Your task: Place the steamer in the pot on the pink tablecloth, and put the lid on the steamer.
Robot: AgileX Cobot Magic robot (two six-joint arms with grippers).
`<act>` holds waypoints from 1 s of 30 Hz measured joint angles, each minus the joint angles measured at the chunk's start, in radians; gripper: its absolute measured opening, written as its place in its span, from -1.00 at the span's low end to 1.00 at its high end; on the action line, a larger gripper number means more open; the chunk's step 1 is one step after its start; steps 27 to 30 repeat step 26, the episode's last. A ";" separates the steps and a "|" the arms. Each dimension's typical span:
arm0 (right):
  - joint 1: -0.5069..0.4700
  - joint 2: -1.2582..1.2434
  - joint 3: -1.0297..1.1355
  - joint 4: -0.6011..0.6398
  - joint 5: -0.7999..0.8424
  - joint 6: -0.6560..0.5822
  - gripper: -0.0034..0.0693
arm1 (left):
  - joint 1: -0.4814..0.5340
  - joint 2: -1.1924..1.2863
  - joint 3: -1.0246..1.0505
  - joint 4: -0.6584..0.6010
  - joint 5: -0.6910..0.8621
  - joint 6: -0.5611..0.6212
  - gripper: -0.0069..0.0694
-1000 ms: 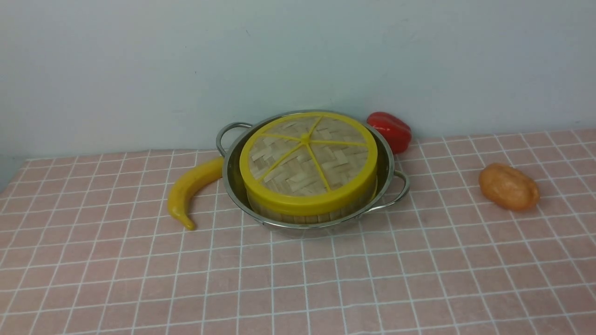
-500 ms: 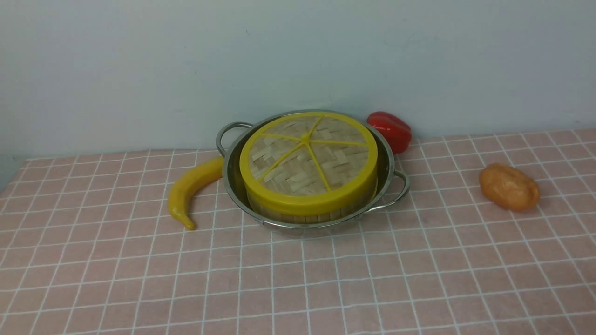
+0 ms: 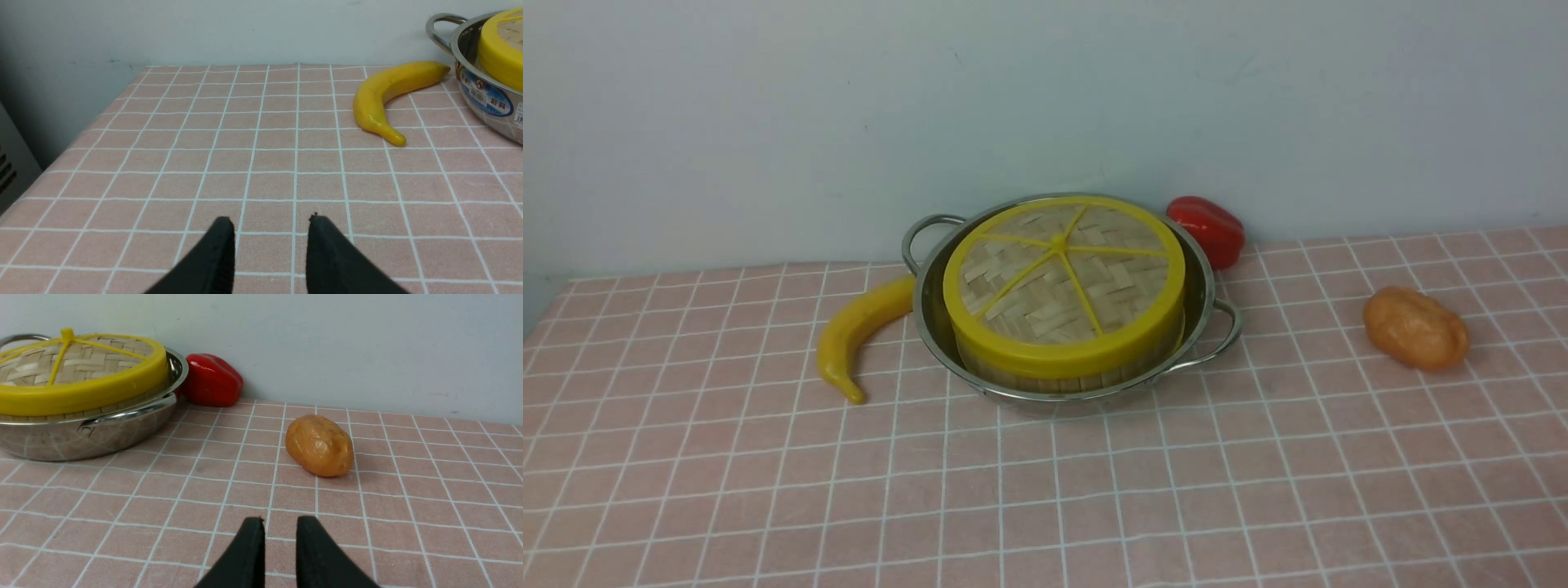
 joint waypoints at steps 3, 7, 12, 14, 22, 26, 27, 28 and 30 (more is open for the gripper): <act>0.000 0.000 0.000 0.001 0.000 0.000 -0.49 | 0.000 0.000 0.000 0.000 0.000 0.000 -0.18; 0.000 0.000 0.000 0.002 0.000 0.001 -0.46 | 0.000 0.000 0.000 0.000 0.000 0.000 -0.18; 0.000 0.000 0.000 0.002 0.000 0.001 -0.42 | 0.000 0.000 0.000 0.000 0.000 0.000 -0.18; 0.000 0.000 0.000 0.002 0.000 0.001 -0.41 | 0.000 0.000 0.000 0.000 0.000 0.000 -0.18; 0.000 0.000 0.000 0.002 0.000 0.001 -0.35 | 0.000 0.000 0.000 0.000 0.000 0.000 -0.18; 0.000 0.000 0.000 0.002 0.000 0.001 -0.31 | 0.000 0.000 0.000 0.000 0.000 0.000 -0.18; 0.000 0.000 0.000 0.002 0.000 0.001 -0.31 | 0.000 0.000 0.000 0.000 0.000 0.000 -0.18; 0.000 0.000 0.000 0.002 0.000 0.001 -0.31 | 0.000 0.000 0.000 0.000 0.000 0.000 -0.18; 0.000 0.000 0.000 0.002 0.000 0.001 -0.31 | 0.000 0.000 0.000 0.000 0.000 0.000 -0.18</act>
